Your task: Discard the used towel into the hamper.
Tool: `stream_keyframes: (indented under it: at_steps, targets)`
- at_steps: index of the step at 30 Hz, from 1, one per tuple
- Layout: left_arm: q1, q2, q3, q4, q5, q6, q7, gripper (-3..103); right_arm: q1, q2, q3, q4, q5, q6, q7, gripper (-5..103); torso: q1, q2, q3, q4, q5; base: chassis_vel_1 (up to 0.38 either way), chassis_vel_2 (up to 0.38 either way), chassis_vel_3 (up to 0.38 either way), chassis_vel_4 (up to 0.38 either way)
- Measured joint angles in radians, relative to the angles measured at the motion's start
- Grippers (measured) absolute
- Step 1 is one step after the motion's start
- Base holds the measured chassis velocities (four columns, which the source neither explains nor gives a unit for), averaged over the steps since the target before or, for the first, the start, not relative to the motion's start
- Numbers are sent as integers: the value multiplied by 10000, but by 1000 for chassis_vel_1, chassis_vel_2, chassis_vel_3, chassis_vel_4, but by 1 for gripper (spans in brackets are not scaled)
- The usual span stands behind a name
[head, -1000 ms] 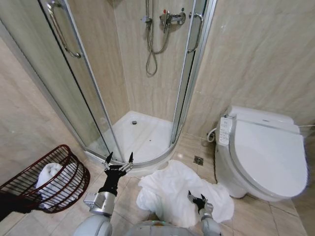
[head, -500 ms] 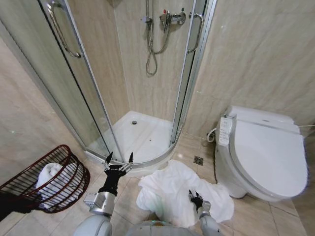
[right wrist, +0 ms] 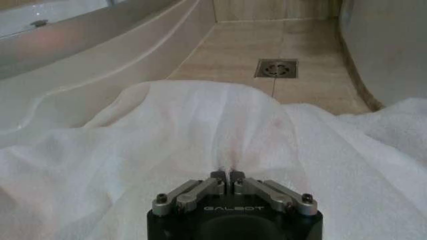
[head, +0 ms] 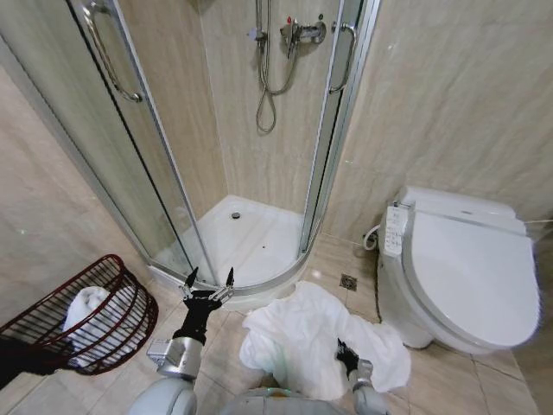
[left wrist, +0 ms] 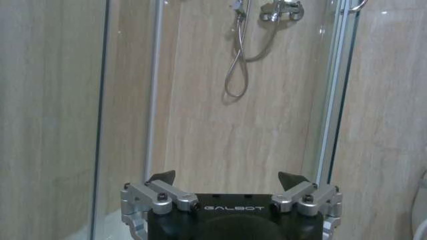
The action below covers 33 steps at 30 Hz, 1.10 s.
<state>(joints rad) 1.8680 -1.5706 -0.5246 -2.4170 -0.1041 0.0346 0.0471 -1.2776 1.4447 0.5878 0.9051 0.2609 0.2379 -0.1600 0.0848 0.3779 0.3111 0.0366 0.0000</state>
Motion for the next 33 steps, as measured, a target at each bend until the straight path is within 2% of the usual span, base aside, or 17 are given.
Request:
stream_keyframes:
  at_steps: [8,11,15,19,20,28,29,32,33]
  targets:
    - [0,0,0,0,0,0,0,100,-405,31,112,536,-201,333,-42,2,0,0,0,0,0,0,0,0,0]
    - [0,0,0,0,0,0,0,100,-846,46,294,1140,-1144,1046,-189,2,0,0,0,0,0,0,0,0,0]
    - [0,1,0,0,0,0,0,100,-1276,48,369,1880,-1532,1447,-224,2,0,0,1,-1,1,0,0,0,0]
    - [0,0,0,0,0,0,0,100,-2306,105,517,4018,-1735,1928,-156,2,1,1,1,1,1,0,0,0,0]
    - [0,0,0,0,0,0,0,100,-2306,105,517,4018,-1735,1928,-156,2,1,1,1,1,1,0,0,0,0]
    - [0,0,0,0,0,0,0,100,-4270,238,804,7993,-1554,2246,199,2,0,2,1,0,-1,0,0,0,0]
    - [0,0,0,0,0,0,0,100,-4270,238,804,7993,-1554,2246,199,2,0,2,1,0,-1,0,0,0,0]
    - [0,0,1,0,0,0,0,100,-4968,280,1031,9751,-1571,2492,286,2,0,2,1,-1,-1,0,0,0,0]
    - [0,0,1,0,0,0,0,100,-4968,280,1031,9751,-1571,2492,286,2,0,2,1,-1,-1,0,0,0,0]
